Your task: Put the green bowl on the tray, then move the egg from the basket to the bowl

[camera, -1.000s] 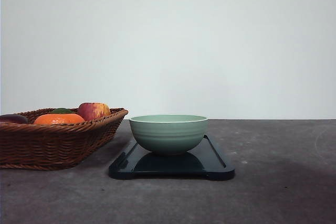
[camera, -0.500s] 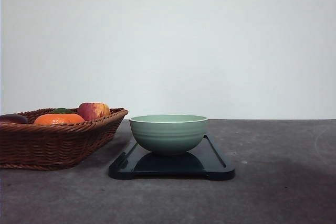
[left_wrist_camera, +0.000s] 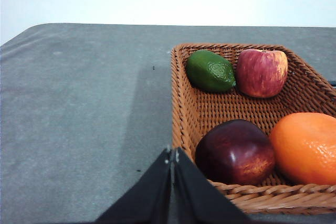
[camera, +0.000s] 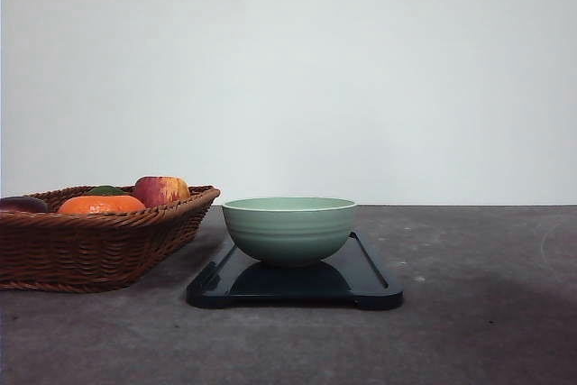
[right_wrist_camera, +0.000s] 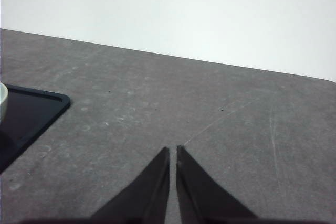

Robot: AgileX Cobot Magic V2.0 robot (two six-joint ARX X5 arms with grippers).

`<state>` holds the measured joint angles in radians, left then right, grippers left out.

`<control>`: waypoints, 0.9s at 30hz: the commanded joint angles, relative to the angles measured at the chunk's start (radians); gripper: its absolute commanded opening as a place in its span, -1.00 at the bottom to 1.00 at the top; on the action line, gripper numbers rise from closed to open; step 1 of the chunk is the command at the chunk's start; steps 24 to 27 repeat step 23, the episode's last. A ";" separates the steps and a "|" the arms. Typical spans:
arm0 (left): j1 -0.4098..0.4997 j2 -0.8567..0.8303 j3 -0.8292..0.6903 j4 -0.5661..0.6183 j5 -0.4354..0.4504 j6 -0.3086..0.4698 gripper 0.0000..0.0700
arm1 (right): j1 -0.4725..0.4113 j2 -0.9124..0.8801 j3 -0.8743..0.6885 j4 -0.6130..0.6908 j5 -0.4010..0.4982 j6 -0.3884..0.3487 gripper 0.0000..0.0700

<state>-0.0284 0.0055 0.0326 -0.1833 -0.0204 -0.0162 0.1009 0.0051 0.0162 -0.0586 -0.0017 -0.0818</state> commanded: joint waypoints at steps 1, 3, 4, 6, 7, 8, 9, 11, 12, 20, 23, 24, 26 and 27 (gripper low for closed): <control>0.000 -0.001 -0.019 -0.005 0.001 0.001 -1.00 | 0.000 -0.002 -0.004 0.013 0.002 -0.005 -0.96; 0.000 -0.001 -0.019 -0.005 0.001 0.001 -1.00 | 0.000 -0.002 -0.004 0.013 0.002 -0.005 -0.96; 0.000 -0.001 -0.019 -0.005 0.001 0.001 -1.00 | 0.000 -0.002 -0.004 0.013 0.002 -0.005 -0.96; 0.000 -0.001 -0.019 -0.005 0.001 0.001 -1.00 | 0.000 -0.002 -0.004 0.013 0.002 -0.005 -0.96; 0.000 -0.001 -0.019 -0.005 0.001 0.001 -1.00 | 0.000 -0.002 -0.004 0.013 0.002 -0.005 -0.96; 0.000 -0.001 -0.019 -0.005 0.001 0.001 -1.00 | 0.000 -0.002 -0.004 0.013 0.002 -0.005 -0.96; 0.000 -0.001 -0.019 -0.005 0.001 0.001 -1.00 | 0.000 -0.002 -0.004 0.013 0.002 -0.005 -0.96; 0.000 -0.001 -0.019 -0.005 0.001 0.001 -1.00 | 0.000 -0.002 -0.004 0.013 0.002 -0.005 -0.96; 0.000 -0.001 -0.019 -0.005 0.001 0.001 -1.00 | 0.000 -0.002 -0.004 0.013 0.002 -0.005 -0.96; 0.000 -0.001 -0.019 -0.005 0.001 0.001 -1.00 | 0.000 -0.002 -0.004 0.013 0.002 -0.005 -0.96; 0.000 -0.001 -0.019 -0.005 0.001 0.001 -1.00 | 0.000 -0.002 -0.004 0.013 0.002 -0.005 -0.96; 0.000 -0.001 -0.019 -0.005 0.001 0.001 -1.00 | 0.000 -0.002 -0.004 0.013 0.002 -0.005 -0.96; 0.000 -0.001 -0.019 -0.005 0.001 0.001 -1.00 | 0.000 -0.002 -0.004 0.013 0.002 -0.005 -0.96; 0.000 -0.001 -0.019 -0.005 0.001 0.001 -1.00 | 0.000 -0.002 -0.004 0.013 0.002 -0.005 -0.96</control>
